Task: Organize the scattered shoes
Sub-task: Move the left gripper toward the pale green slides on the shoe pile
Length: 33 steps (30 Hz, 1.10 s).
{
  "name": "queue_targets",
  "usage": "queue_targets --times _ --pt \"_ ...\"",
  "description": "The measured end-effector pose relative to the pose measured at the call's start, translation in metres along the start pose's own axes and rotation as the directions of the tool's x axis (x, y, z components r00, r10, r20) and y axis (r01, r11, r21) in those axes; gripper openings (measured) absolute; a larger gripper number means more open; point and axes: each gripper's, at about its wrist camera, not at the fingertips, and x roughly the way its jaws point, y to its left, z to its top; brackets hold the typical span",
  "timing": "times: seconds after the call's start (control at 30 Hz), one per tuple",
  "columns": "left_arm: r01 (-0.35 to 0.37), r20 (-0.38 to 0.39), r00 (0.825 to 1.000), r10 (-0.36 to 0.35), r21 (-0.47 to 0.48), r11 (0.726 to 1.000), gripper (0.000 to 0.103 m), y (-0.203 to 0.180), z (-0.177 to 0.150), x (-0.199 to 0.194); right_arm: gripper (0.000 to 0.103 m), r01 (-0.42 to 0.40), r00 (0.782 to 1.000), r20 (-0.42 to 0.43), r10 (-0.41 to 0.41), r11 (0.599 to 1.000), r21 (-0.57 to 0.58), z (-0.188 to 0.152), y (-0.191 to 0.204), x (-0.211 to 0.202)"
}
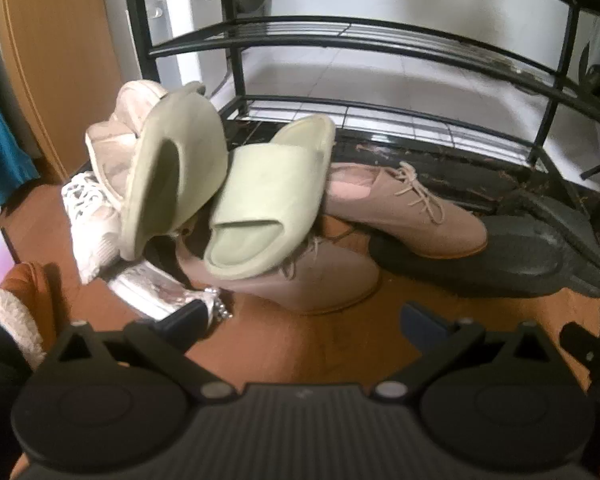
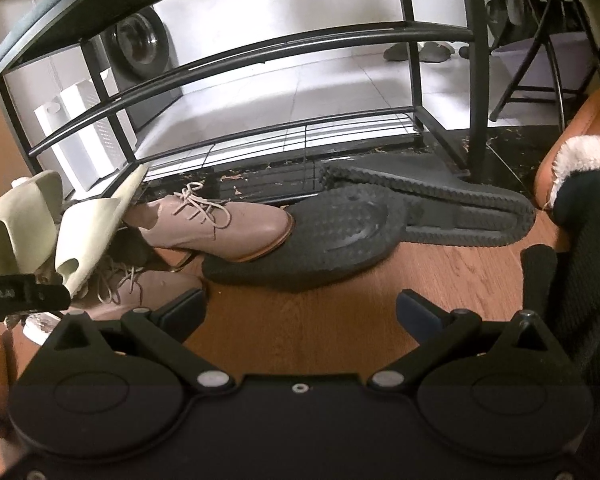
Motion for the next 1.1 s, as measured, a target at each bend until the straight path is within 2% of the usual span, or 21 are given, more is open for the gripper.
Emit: queue_targets --times 0.1,0.17,0.27,0.43,1.1 --pt "0.0 -0.038 0.999 0.0 -0.001 1.0 0.102 0.003 0.0 0.006 0.103 0.032 0.999 -0.036 -0.033 0.999 -0.03 0.0 0.002 0.006" --pt "-0.007 -0.051 0.999 0.008 0.009 1.0 0.102 0.004 -0.001 0.009 0.103 0.055 0.994 -0.094 -0.061 0.996 -0.065 0.0 0.006 0.014" --pt "-0.011 -0.062 0.998 0.013 0.025 1.0 0.102 0.001 -0.007 0.014 0.103 0.052 0.985 -0.158 -0.067 0.994 -0.098 -0.004 0.011 0.021" --pt "-0.011 -0.073 0.997 0.014 0.039 0.999 0.102 -0.002 -0.011 0.017 0.103 0.073 0.971 -0.216 -0.097 0.99 -0.118 -0.011 0.014 0.029" --pt "-0.028 -0.075 0.997 0.032 0.053 0.998 0.102 -0.007 -0.011 0.017 0.103 0.068 0.97 -0.227 -0.091 0.992 -0.105 -0.013 0.01 0.032"
